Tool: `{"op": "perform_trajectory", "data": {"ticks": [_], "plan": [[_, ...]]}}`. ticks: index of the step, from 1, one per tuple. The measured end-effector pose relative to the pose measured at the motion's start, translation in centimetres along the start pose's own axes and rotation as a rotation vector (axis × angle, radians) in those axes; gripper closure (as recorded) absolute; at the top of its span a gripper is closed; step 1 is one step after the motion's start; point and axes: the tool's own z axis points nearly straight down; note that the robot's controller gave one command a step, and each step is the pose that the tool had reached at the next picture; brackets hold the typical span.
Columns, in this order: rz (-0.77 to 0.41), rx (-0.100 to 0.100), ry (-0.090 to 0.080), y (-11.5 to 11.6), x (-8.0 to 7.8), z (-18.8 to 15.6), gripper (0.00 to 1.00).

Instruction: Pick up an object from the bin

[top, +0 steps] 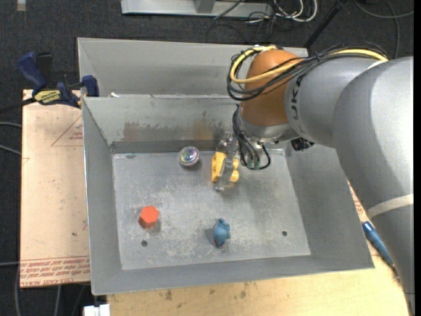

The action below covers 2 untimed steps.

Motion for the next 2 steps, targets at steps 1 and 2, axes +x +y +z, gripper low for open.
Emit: {"op": "perform_trajectory", "data": {"ticks": [1, 2], "plan": [[-0.019, -0.002, -0.009, -0.6, 2.3, -12.6, 1.0], [-0.087, -0.001, -0.011, 0.1, 2.5, -27.6, 1.0]]}}
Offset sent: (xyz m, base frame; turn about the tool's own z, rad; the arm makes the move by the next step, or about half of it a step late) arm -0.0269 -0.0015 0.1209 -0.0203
